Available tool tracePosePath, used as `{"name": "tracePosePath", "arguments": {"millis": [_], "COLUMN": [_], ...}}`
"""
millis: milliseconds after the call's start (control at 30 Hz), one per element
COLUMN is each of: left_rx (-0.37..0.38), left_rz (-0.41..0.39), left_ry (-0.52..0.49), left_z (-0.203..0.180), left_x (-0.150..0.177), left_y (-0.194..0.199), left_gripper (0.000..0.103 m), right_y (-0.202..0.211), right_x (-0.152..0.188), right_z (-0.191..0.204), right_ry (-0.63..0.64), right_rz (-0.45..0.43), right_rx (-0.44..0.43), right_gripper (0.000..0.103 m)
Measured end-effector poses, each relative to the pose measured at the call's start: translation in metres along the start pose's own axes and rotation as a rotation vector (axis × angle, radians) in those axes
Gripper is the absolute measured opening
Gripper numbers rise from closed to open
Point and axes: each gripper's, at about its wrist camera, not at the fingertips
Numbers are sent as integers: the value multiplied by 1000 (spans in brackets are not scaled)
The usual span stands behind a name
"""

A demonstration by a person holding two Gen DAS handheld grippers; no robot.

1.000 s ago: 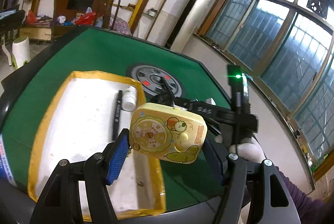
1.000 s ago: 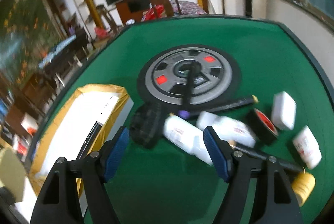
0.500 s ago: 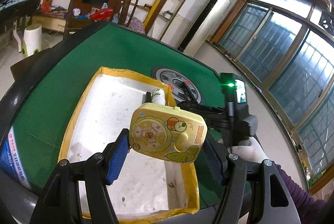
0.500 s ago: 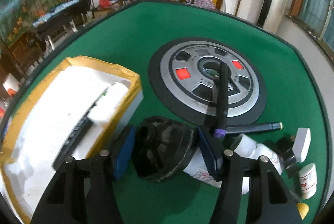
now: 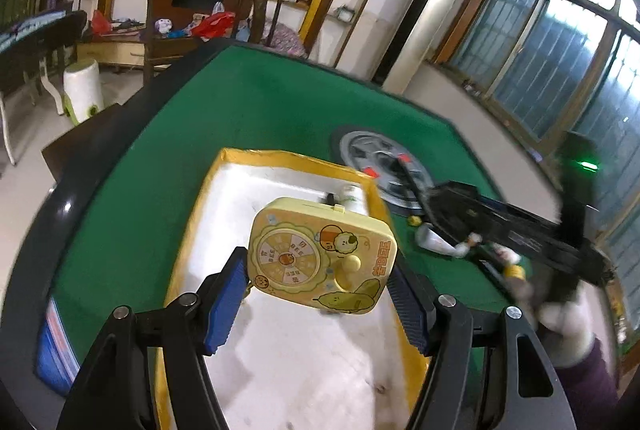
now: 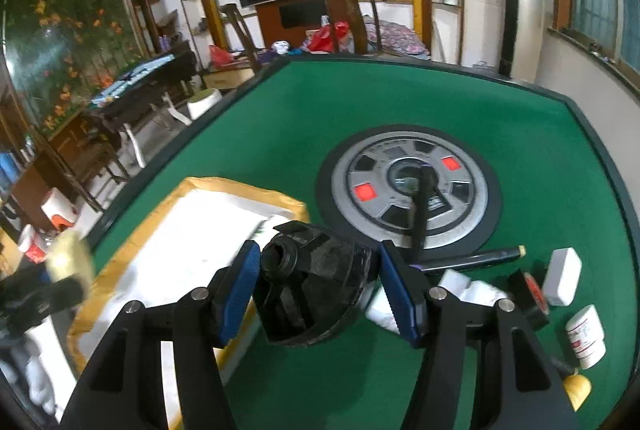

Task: Organize rigid objects
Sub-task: 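Carry the tin box into the tray with the left tool while the right tool grasps the black wheel part, then lower the black wheel part into the tray and open the right tool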

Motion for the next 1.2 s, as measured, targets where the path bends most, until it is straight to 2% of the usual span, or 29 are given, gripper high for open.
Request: {"name": "tracePosePath", "arguments": {"millis": [200,467,533,600,767,900,1033,1133,1200], "left_rx": [-49,-110,-109,-85,-26,20,50,31,10], "left_rz": [139,219,223,230,246,226,128,30,-16], "left_ry": [-2,22,27,40,68,91,85,104,141], "left_z": [3,2,2,4,7,13,21,41,57], "left_x": [-27,-36,-38,-38,-40,-39,-30,-18,-10], "left_y": [-59,-105,-110,-111,-102,-76,-28,10,26], "left_gripper": [72,72,72,77,77,77,77,78,84], "right_y": [-5,-15,-19,-24,-32,-36,-43,-51,-57], "right_x": [2,5,6,7,8,7,5,3,1], "right_z": [19,37,38,39,38,38,43,51,60], "right_ry": [-4,18,16,13,10,2,4,12,21], "right_rz": [14,32,39,46,59,66,81,98,112], "right_rx": [-64,-95,-100,-102,-98,-106,-122,-139,-157], "right_gripper": [60,60,60,60,60,60,60,60,60]}}
Point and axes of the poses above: each gripper's, at about its wrist camera, not at the fingertips, and y roughly against the way its jaws point, z to its left, x to its underside, and after that the axes turned 10 degrees about -x, right-handed
